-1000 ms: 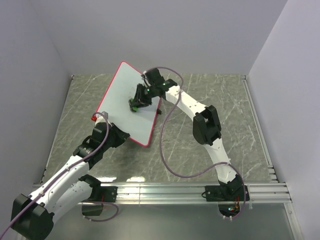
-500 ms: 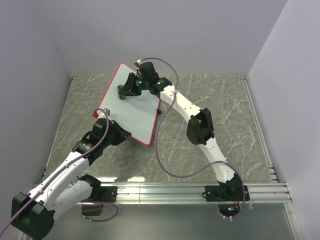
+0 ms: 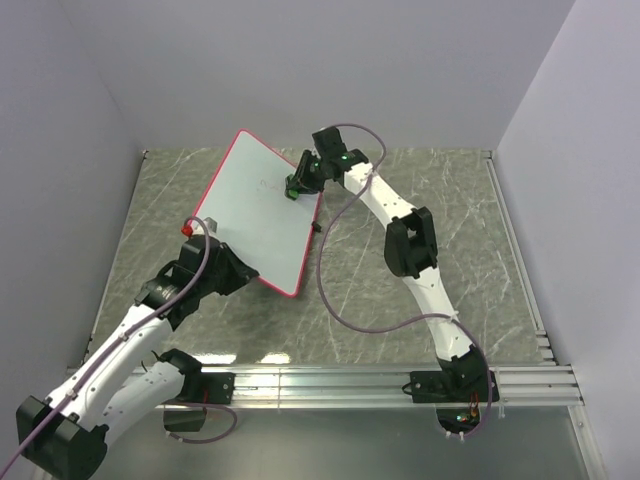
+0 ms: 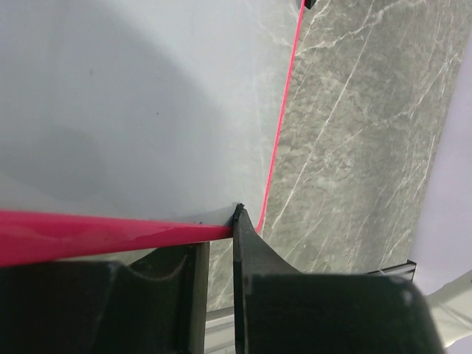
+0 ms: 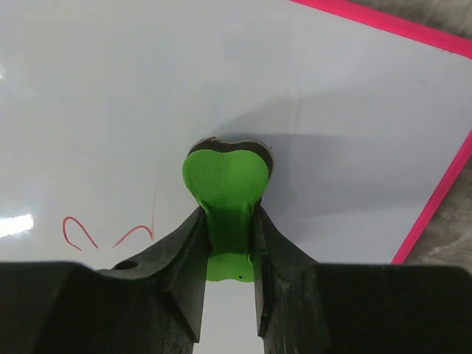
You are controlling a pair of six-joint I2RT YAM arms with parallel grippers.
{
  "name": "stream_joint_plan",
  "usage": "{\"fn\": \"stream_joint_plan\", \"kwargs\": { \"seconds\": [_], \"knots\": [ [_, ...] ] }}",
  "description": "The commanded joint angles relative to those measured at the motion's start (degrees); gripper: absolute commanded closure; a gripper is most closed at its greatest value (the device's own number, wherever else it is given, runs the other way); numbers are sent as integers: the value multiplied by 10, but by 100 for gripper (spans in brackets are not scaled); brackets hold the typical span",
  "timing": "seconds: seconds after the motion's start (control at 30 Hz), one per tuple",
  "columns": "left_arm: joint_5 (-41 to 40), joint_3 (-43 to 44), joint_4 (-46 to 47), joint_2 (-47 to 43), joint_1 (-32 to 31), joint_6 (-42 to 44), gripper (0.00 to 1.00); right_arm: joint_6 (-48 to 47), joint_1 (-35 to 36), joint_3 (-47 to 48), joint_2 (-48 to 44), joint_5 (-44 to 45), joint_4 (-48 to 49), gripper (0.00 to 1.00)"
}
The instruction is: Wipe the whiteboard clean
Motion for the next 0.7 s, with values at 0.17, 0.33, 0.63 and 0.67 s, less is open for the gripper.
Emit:
{"fn": "stream_joint_plan", "kwargs": {
  "seconds": [0.17,0.33,0.63,0.67],
  "knots": [
    [137,-36,-93,-33,-20,59,99,13,75,-40,-18,-101,32,100],
    [161,-47,-103,-17,-26,74,99,84,93,-18,-24,-162,101,100],
    [157,-57,-110,-37,-36,70,99,121,102,-20,-2,-150,182,100],
    [155,-57,-111,-39,-36,69,99,131,93,-14,6,-144,179,100]
  ]
}}
